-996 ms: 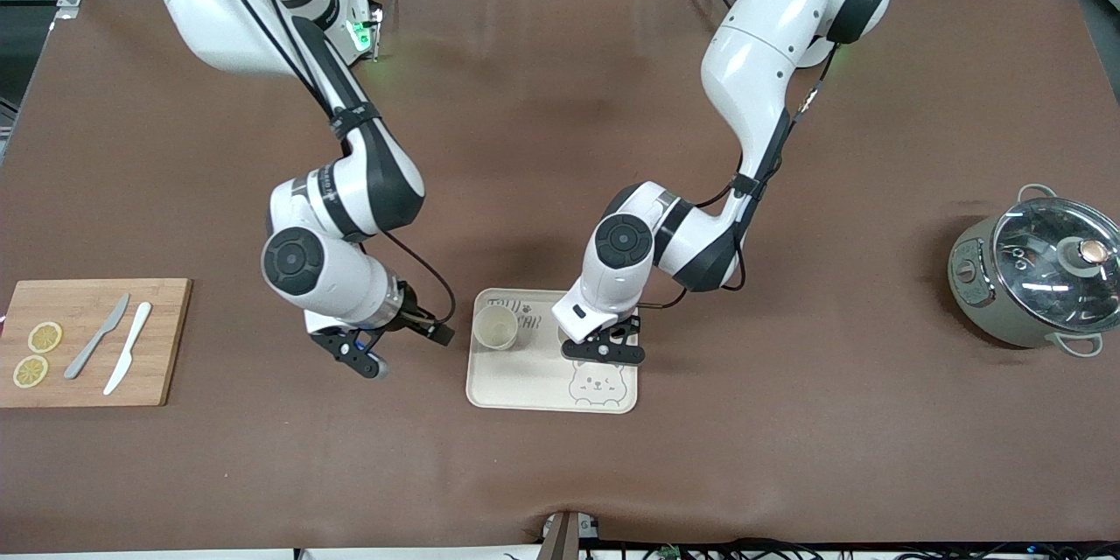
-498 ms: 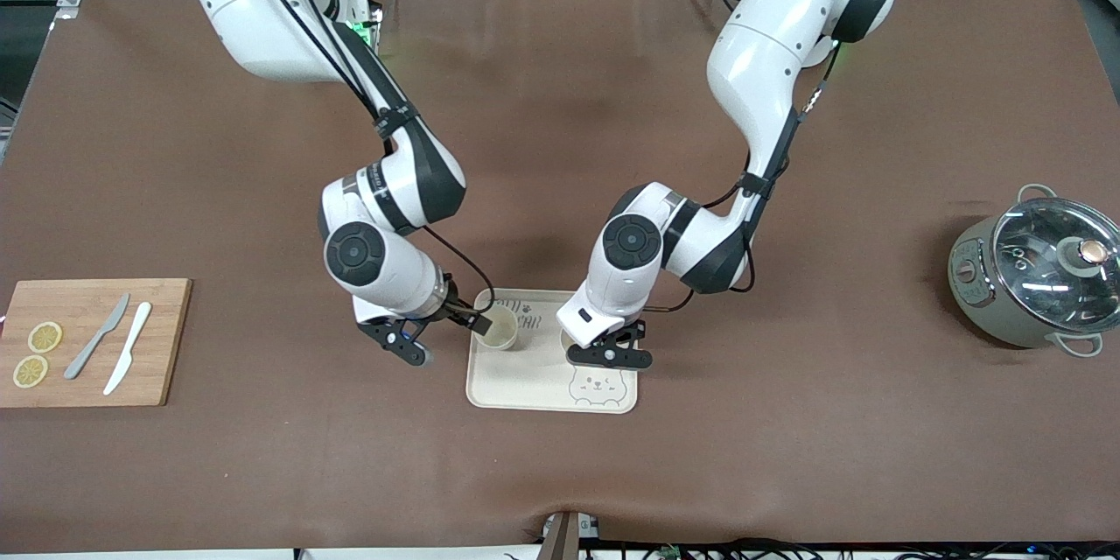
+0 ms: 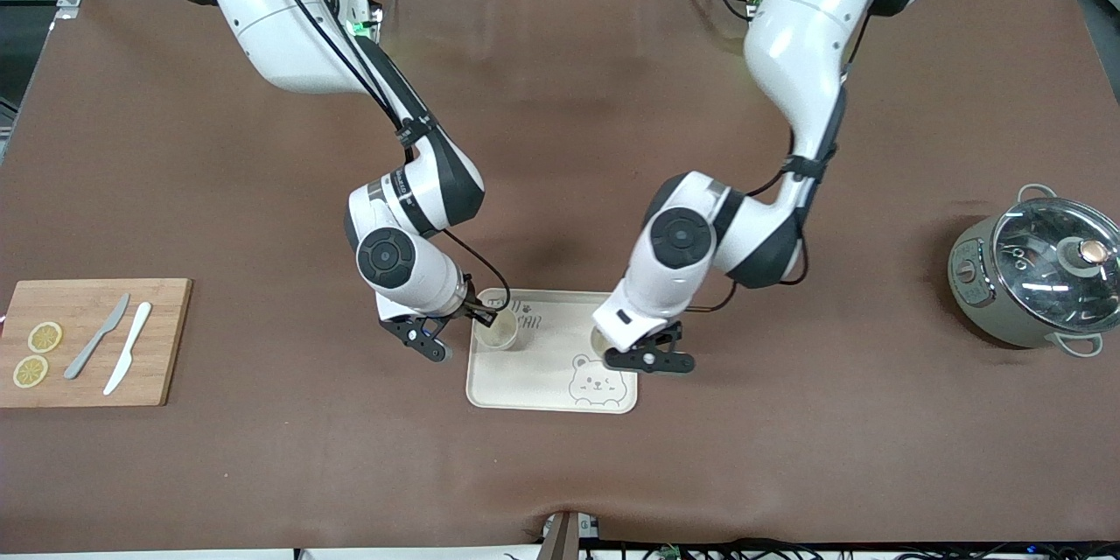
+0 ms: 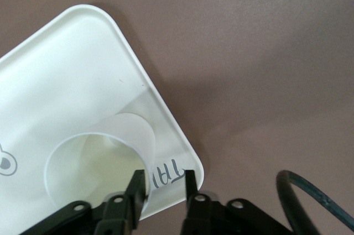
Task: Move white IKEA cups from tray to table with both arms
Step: 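Grasp the cups by their rims with both grippers and lift them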
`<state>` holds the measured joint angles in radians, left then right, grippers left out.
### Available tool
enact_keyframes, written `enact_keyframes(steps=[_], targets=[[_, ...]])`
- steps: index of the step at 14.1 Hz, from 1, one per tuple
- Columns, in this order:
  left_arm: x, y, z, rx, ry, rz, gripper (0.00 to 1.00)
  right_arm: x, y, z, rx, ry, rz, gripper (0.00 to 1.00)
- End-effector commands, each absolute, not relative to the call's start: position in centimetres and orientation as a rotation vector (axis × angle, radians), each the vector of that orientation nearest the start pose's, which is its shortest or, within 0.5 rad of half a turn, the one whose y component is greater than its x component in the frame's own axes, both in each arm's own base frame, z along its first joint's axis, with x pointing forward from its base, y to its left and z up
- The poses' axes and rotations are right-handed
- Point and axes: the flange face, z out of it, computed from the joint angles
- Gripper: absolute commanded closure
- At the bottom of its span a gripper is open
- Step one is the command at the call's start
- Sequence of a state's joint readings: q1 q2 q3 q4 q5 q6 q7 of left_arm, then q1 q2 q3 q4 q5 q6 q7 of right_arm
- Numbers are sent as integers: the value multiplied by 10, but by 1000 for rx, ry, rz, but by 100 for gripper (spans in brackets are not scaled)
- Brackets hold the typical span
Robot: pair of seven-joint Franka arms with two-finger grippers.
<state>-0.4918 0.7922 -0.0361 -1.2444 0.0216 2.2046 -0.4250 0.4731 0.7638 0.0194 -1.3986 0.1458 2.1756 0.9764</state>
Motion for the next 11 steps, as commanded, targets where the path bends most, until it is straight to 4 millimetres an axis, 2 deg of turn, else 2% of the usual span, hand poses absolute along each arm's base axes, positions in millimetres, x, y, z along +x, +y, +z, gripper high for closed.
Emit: enact_keyframes(steps=[1, 3, 4, 6, 8, 11], targets=[[641, -319, 342, -3233, 241, -149, 100, 644, 361, 256, -2906, 882, 87, 100], [633, -294, 349, -3220, 270, -140, 100, 646, 359, 257, -2901, 883, 82, 100], [626, -291, 351, -3216, 283, -144, 100, 646, 359, 257, -2899, 884, 85, 100], [616, -270, 356, -3214, 262, -190, 100, 652, 353, 259, -2887, 896, 81, 100], [602, -251, 359, -3201, 285, -201, 100, 660, 349, 279, -2872, 905, 87, 100], [585, -214, 367, -3175, 330, -199, 100, 677, 326, 311, -2855, 958, 176, 100]])
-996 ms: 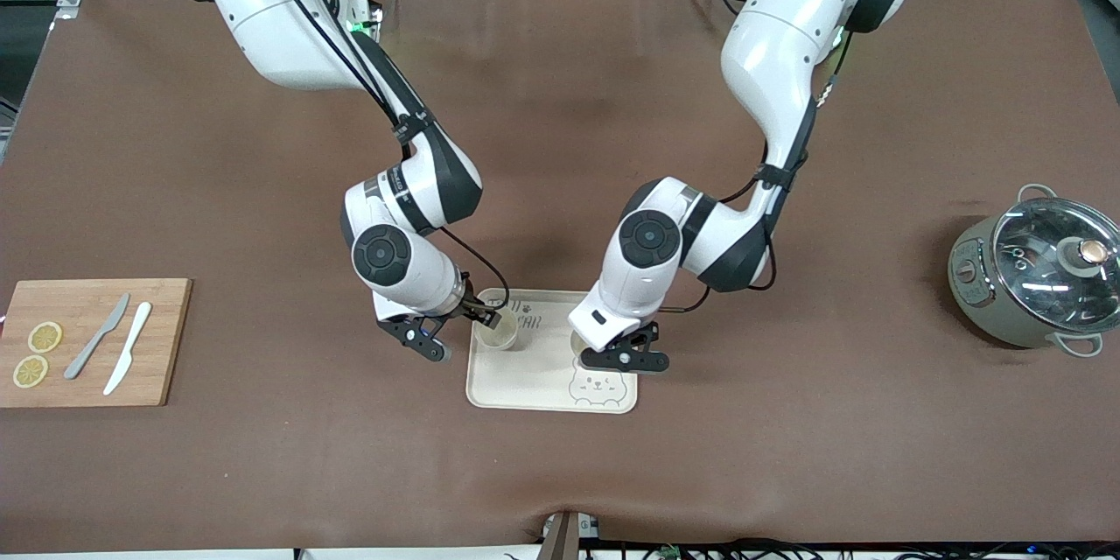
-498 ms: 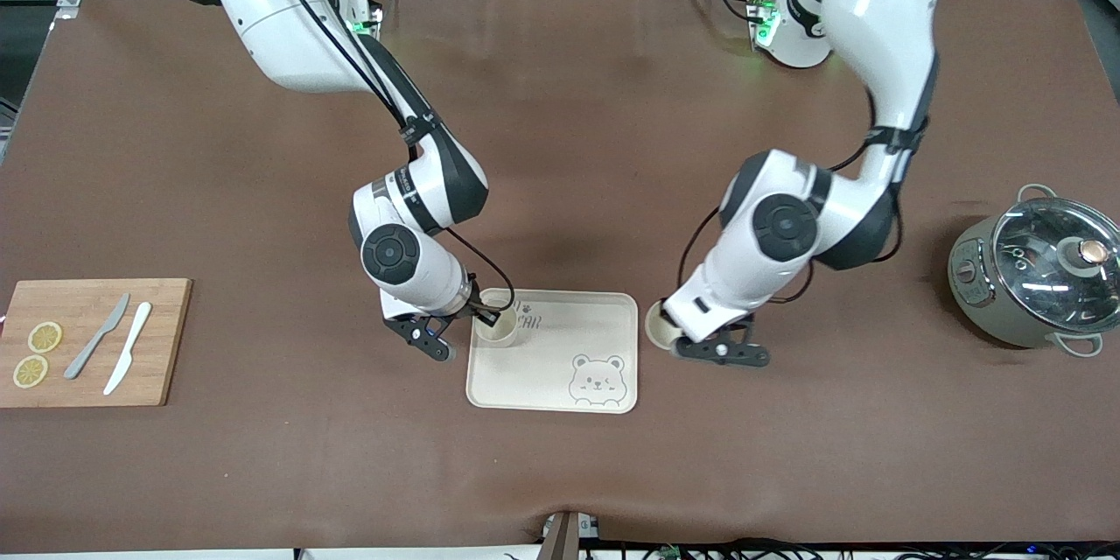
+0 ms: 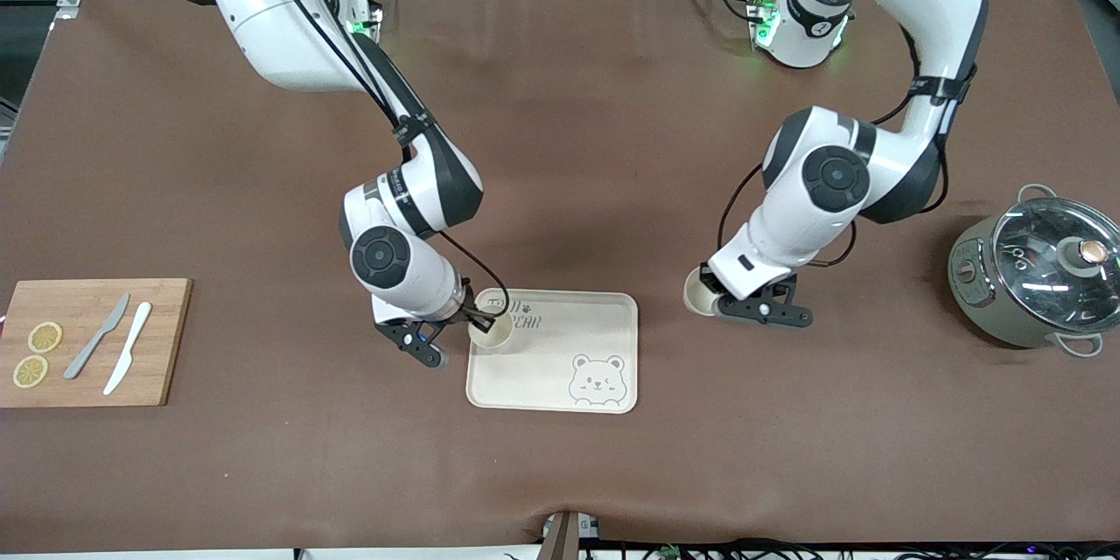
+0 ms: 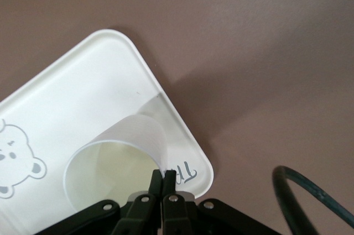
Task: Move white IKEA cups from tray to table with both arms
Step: 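Grasp the cups by their rims with both grippers and lift them, then carry the cups off the tray with both grippers and set them down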
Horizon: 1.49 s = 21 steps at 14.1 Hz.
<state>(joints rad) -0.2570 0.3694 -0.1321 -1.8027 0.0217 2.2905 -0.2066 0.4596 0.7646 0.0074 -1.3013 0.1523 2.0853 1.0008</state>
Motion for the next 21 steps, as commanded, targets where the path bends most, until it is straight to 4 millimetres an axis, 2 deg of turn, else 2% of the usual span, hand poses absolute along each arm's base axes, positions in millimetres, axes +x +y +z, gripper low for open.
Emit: enact_keyframes(steps=[1, 2, 3, 4, 7, 8, 10, 11, 13, 14, 16, 19, 21], targets=[[579, -199, 366, -3170, 330, -215, 100, 679, 313, 316, -2870, 968, 208, 100], [571, -189, 361, -3164, 349, -231, 100, 682, 300, 321, -2894, 936, 217, 100], [562, -181, 356, -3159, 360, -259, 100, 688, 277, 321, -2922, 840, 221, 100], [554, -171, 350, -3156, 356, -282, 100, 689, 255, 313, -2954, 764, 264, 100], [531, -156, 333, -3147, 367, -327, 100, 704, 184, 310, -2959, 721, 287, 100], [523, -147, 327, -3142, 369, -349, 100, 703, 178, 315, -2983, 638, 283, 100], [508, -134, 315, -3134, 373, -391, 100, 700, 144, 307, -3091, 503, 280, 100], [502, -131, 311, -3131, 382, -405, 100, 695, 122, 300, -3146, 418, 289, 100], [491, -118, 304, -3123, 376, -420, 100, 686, 59, 299, -3138, 335, 298, 100], [487, -111, 301, -3116, 390, -432, 100, 681, 41, 298, -3133, 322, 287, 100], [478, -104, 291, -3111, 395, -435, 100, 667, 27, 295, -3131, 288, 268, 100], [461, -100, 276, -3103, 423, -459, 100, 650, -12, 284, -3123, 220, 270, 100], [455, -92, 269, -3101, 421, -452, 100, 639, -27, 274, -3120, 180, 255, 100]])
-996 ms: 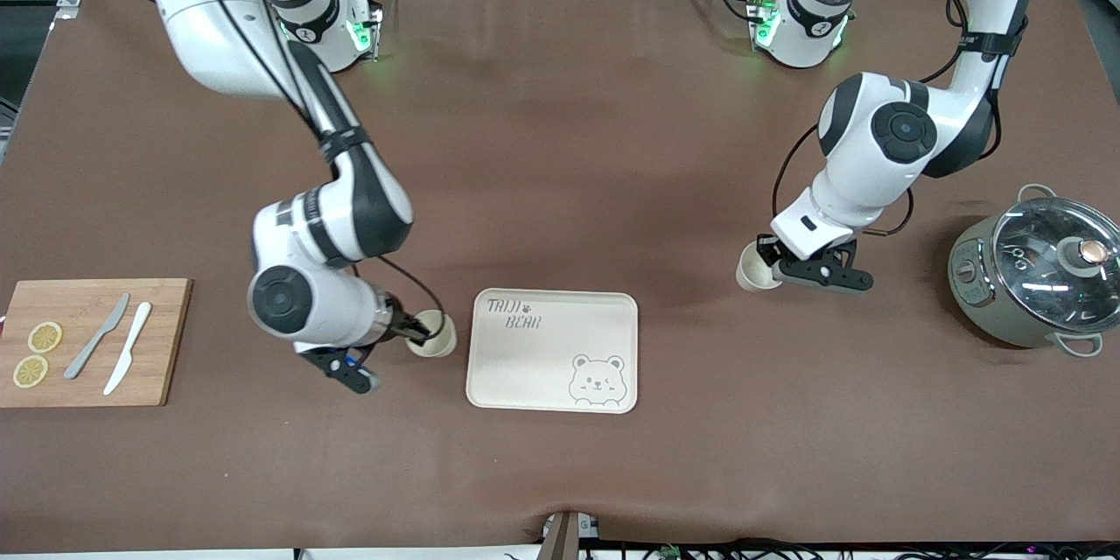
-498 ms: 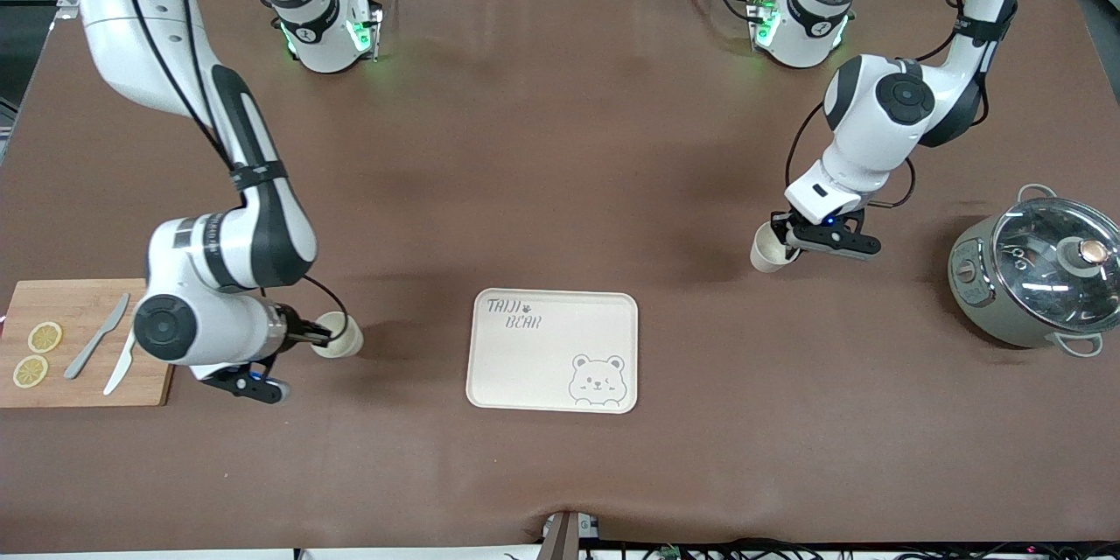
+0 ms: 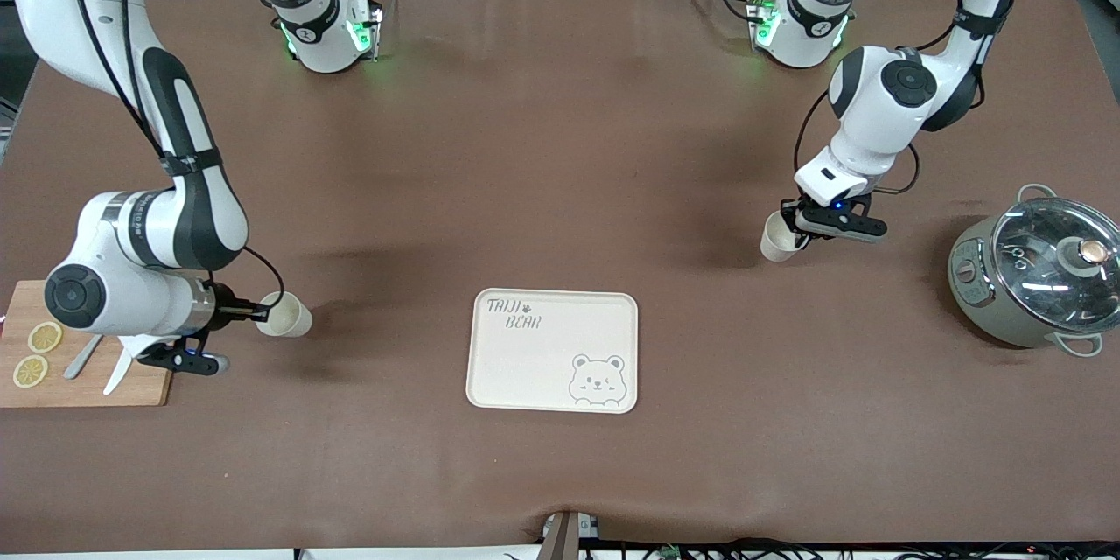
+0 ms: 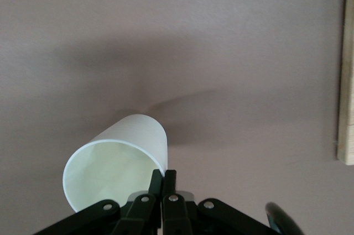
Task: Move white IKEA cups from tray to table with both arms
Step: 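Carry the cups off the tray with both grippers and set them down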
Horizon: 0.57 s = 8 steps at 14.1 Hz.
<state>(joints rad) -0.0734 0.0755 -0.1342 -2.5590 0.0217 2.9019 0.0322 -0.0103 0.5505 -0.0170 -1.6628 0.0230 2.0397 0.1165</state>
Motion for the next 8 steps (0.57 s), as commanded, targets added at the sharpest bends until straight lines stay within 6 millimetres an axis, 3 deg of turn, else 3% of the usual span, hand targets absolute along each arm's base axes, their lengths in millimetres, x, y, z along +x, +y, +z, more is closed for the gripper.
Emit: enact_keyframes(steps=[1, 4, 8], targets=[[452, -90, 267, -3098, 433, -444, 100, 635, -34, 270, -3119, 166, 247, 100], [447, -87, 265, -3095, 442, -432, 100, 626, -59, 255, -3114, 124, 222, 100], [441, -86, 260, -3097, 440, -408, 100, 624, -73, 250, -3111, 144, 233, 100]])
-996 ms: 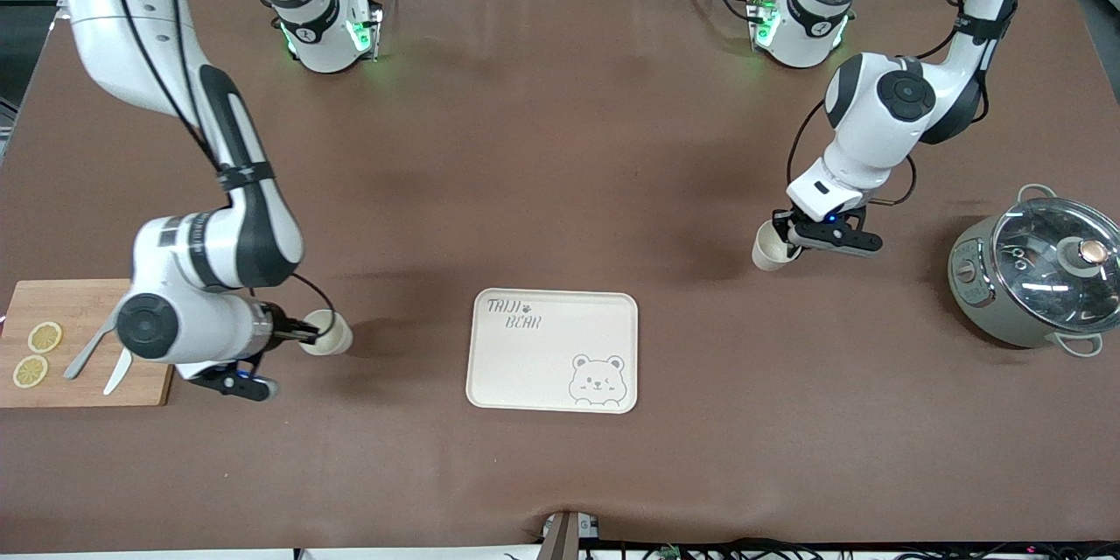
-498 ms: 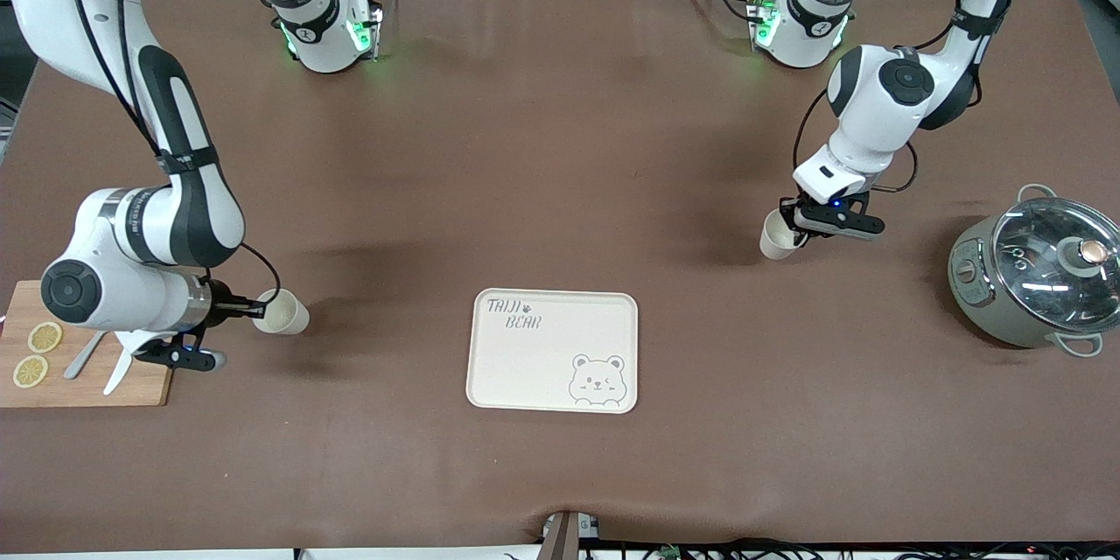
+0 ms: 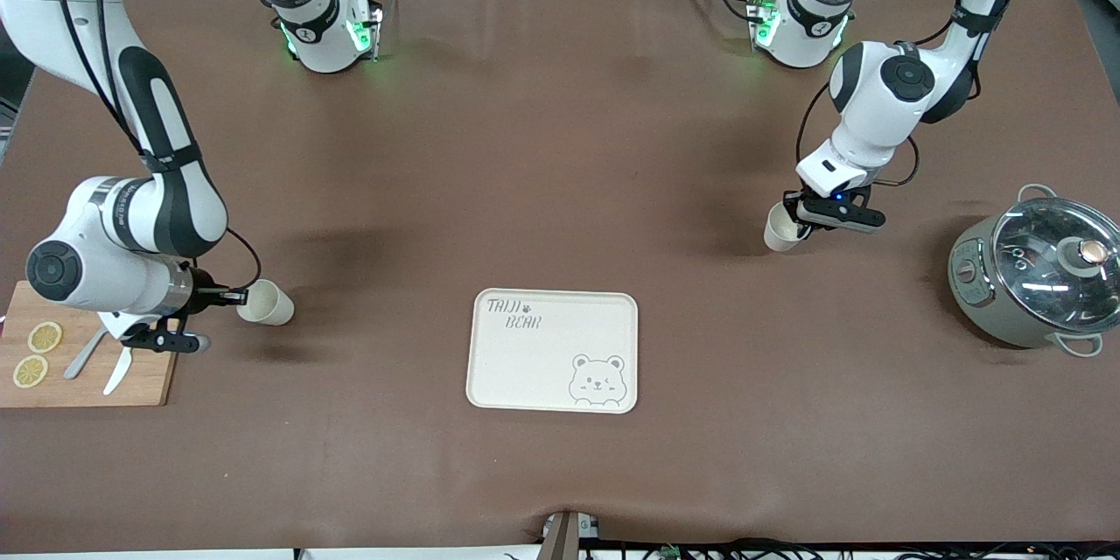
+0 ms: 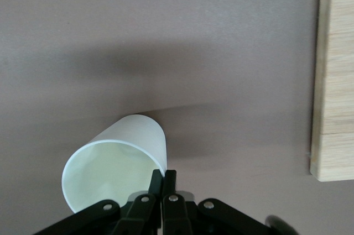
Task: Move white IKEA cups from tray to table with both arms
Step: 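Carry the cups off the tray with both grippers and set them down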
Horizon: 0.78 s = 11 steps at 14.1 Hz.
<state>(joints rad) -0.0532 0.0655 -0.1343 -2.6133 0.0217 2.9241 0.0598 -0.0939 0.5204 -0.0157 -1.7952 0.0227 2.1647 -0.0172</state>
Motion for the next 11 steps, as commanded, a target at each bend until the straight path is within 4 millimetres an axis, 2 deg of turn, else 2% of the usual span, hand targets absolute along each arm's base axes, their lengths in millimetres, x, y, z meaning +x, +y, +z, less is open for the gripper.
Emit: enact_keyframes(steps=[1, 2, 3, 4, 6, 7, 11], targets=[[441, -86, 259, -3098, 440, -405, 100, 624, -72, 251, -3111, 142, 238, 100], [441, -85, 258, -3099, 438, -401, 100, 626, -70, 253, -3110, 150, 238, 89], [441, -81, 254, -3102, 424, -387, 100, 627, -69, 254, -3109, 156, 235, 29], [440, -81, 250, -3105, 424, -372, 100, 627, -69, 254, -3106, 160, 232, 0], [439, -81, 244, -3110, 419, -353, 100, 633, -69, 267, -3104, 152, 230, 0], [438, -80, 239, -3113, 417, -334, 100, 639, -67, 281, -3101, 145, 246, 0], [435, -78, 225, -3122, 412, -284, 100, 672, -59, 357, -3086, 114, 210, 0]])
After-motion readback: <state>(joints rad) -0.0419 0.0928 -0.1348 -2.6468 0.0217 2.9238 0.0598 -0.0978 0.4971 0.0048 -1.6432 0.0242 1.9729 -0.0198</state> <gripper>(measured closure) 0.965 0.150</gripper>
